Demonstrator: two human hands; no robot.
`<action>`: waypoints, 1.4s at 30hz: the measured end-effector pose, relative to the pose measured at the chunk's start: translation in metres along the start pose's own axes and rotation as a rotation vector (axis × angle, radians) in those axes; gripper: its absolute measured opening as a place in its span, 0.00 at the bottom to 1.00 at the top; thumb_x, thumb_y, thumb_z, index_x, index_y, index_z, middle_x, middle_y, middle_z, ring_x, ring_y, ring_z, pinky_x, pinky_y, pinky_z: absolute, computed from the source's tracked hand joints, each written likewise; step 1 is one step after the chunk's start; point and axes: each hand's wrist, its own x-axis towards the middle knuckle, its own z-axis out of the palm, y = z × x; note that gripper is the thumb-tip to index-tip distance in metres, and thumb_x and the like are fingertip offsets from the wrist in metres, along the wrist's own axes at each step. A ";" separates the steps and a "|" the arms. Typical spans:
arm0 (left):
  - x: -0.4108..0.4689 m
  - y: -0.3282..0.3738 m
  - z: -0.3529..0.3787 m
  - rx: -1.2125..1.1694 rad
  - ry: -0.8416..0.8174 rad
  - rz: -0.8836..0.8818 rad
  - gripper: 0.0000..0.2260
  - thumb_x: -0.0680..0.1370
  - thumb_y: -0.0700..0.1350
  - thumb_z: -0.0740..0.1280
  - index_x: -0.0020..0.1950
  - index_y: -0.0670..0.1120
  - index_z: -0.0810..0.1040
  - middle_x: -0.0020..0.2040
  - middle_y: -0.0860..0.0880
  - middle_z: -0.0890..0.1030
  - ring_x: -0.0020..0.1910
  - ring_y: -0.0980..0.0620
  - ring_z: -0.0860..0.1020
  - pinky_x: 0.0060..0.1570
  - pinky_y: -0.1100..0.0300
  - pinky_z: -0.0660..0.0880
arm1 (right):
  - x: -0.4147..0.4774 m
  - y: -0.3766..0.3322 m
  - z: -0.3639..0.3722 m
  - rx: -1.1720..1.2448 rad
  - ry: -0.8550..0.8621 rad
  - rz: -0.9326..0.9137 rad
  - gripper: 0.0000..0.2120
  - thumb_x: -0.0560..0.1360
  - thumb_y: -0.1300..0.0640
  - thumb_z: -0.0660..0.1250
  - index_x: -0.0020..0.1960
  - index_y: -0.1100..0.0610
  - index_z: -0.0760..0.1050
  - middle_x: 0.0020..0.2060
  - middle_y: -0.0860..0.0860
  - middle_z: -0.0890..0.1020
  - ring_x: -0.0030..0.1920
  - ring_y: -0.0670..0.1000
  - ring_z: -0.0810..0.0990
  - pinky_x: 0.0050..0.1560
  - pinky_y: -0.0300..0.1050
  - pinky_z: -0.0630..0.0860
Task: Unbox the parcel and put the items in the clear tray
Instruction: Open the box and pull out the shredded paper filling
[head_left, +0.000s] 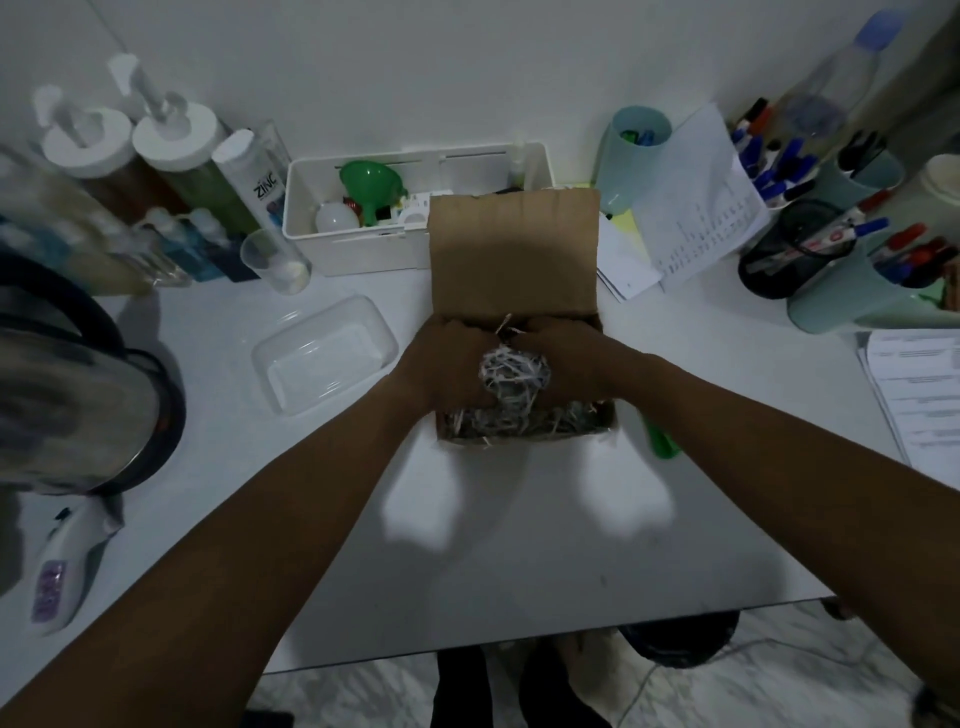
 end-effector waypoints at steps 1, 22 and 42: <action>0.000 0.000 -0.004 -0.061 0.008 -0.023 0.21 0.67 0.58 0.74 0.56 0.50 0.82 0.54 0.49 0.84 0.55 0.45 0.81 0.55 0.51 0.75 | -0.001 -0.001 -0.005 0.016 0.016 -0.006 0.29 0.70 0.51 0.76 0.69 0.57 0.73 0.63 0.58 0.77 0.62 0.60 0.76 0.62 0.50 0.72; -0.002 0.013 0.005 0.057 -0.180 0.040 0.25 0.79 0.45 0.65 0.76 0.48 0.64 0.63 0.43 0.79 0.59 0.43 0.79 0.56 0.50 0.77 | -0.009 0.005 0.004 -0.053 -0.038 0.076 0.32 0.70 0.49 0.74 0.73 0.46 0.69 0.65 0.58 0.72 0.63 0.60 0.74 0.63 0.53 0.74; 0.006 0.016 0.016 -0.430 -0.093 -0.152 0.15 0.65 0.41 0.78 0.50 0.40 0.81 0.49 0.45 0.83 0.48 0.48 0.81 0.47 0.57 0.77 | -0.005 0.001 0.006 0.096 0.083 0.044 0.11 0.74 0.54 0.72 0.50 0.60 0.83 0.42 0.56 0.85 0.44 0.56 0.82 0.47 0.53 0.78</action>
